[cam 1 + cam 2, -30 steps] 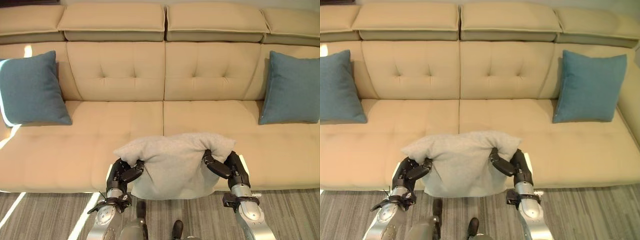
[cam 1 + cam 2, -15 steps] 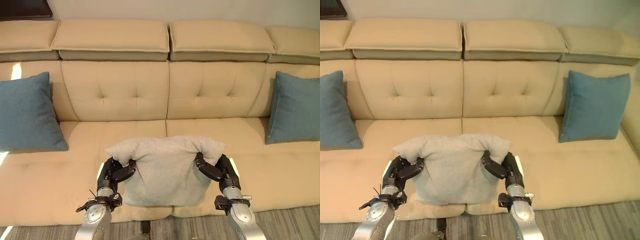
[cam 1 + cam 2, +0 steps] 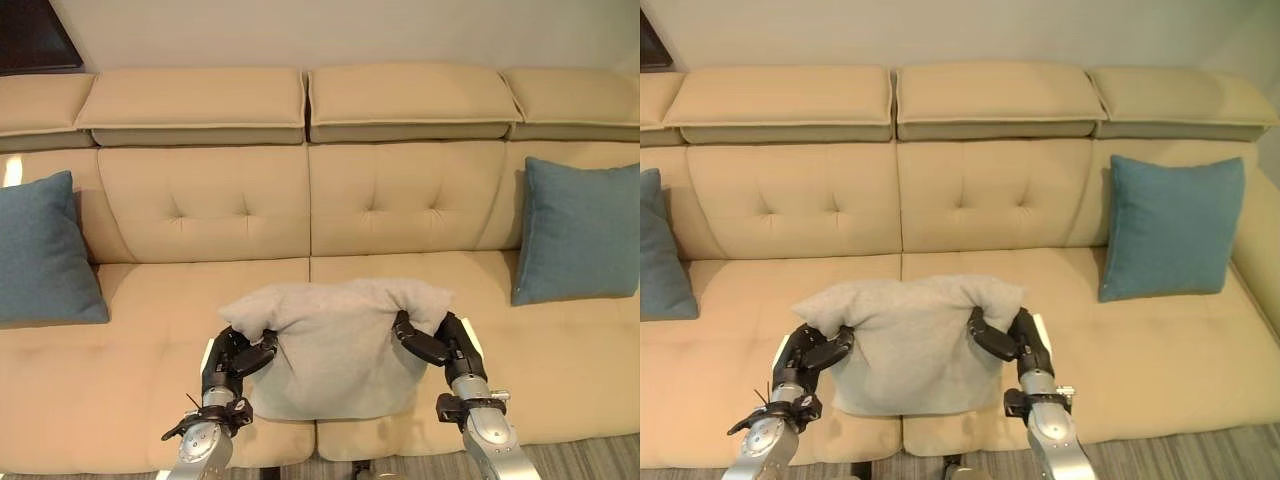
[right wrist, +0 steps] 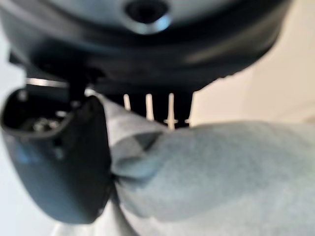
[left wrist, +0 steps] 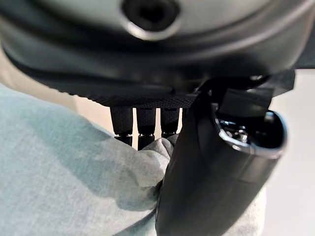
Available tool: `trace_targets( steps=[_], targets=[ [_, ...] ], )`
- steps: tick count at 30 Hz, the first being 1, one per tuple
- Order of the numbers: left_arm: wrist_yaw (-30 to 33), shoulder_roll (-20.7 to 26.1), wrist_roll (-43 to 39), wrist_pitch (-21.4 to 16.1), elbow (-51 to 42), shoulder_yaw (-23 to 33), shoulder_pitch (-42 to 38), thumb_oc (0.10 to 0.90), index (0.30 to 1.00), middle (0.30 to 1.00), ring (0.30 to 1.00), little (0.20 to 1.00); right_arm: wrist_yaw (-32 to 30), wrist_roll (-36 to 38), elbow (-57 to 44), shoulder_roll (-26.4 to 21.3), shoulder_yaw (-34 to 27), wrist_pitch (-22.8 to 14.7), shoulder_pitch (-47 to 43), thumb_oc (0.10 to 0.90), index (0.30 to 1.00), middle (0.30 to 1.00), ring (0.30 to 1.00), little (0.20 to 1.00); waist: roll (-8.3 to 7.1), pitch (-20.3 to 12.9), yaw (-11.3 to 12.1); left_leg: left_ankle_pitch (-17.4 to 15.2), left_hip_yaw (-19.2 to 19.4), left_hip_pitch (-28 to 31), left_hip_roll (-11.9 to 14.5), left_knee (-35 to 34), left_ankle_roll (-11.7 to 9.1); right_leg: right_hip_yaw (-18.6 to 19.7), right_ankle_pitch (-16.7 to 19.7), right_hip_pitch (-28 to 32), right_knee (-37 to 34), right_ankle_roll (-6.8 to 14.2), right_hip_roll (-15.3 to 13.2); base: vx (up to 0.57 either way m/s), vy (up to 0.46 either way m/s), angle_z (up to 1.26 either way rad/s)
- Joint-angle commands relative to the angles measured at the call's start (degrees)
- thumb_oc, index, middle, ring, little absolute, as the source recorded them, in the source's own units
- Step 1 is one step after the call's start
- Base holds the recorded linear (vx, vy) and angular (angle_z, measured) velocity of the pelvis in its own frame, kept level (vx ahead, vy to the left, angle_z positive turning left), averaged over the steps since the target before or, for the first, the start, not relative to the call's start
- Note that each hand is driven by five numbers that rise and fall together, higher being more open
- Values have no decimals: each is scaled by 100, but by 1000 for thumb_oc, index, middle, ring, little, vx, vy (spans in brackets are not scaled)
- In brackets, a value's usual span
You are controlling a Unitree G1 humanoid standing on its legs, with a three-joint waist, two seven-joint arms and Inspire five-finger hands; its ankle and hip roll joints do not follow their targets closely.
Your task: Pick up all the scattered cushions and arrange them neatly on the sofa.
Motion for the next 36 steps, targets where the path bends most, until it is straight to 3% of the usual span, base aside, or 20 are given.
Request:
trace_targets(
  steps=[1, 7, 17, 20, 24, 27, 36],
  targets=[
    [-204, 182, 160, -757, -833, 95, -635, 400, 300, 300, 300, 300, -60, 23, -864, 188, -112, -855, -560, 400, 300, 300, 300, 300, -232, -628, 65, -410, -7, -26, -728, 11, 157, 8, -585, 427, 55, 752, -374, 6, -34, 4],
    [102, 212, 290, -950, -908, 97, -1248, 400, 300, 300, 300, 300, -375, -97, -931, -40, -79, -965, -1275, 400, 300, 300, 300, 300, -176, -649, 109, -317, -34, -260, -629, 11, 11, -137, -679, 295, 55, 779, -362, -8, -41, 14],
    [852, 529, 627, -1230, -610, -122, -3177, 400, 300, 300, 300, 300, -951, -300, -624, -526, 280, -986, -3328, 400, 300, 300, 300, 300, -57, -493, 155, -218, -125, -705, -581, 11, -90, -221, -611, -107, 55, 833, -376, -52, -7, 11],
    [1129, 688, 800, -1322, -263, -338, -4039, 400, 300, 300, 300, 300, -1163, -284, -319, -610, 398, -1025, -3988, 400, 300, 300, 300, 300, -23, -433, 143, -139, -174, -1025, -576, 11, -121, -206, -521, -425, 55, 843, -394, -90, 7, 11],
    [1226, 796, 849, -1377, 9, -470, -4518, 400, 300, 300, 300, 300, -1265, -259, -79, -714, 457, -1061, -4361, 400, 300, 300, 300, 300, -20, -448, 128, -85, -200, -1257, -592, 11, -139, -204, -447, -675, 55, 840, -399, -76, 14, 7],
    [1360, 920, 849, -1480, 682, -724, -5229, 400, 300, 300, 300, 300, -1428, -224, 409, -819, 551, -1107, -4902, 400, 300, 300, 300, 300, -44, -651, 45, 34, -206, -1743, -658, 11, -166, -151, -300, -1165, 55, 789, -411, -67, 25, 3],
    [1449, 943, 681, -1482, 1839, -1127, -6053, 400, 300, 300, 300, 300, -1759, -494, 1269, -1140, 875, -1087, -5703, 400, 300, 300, 300, 300, -84, -812, -24, 170, -179, -2254, -679, 11, -213, -120, -140, -1695, 55, 778, -447, -38, 9, 13]
  ],
)
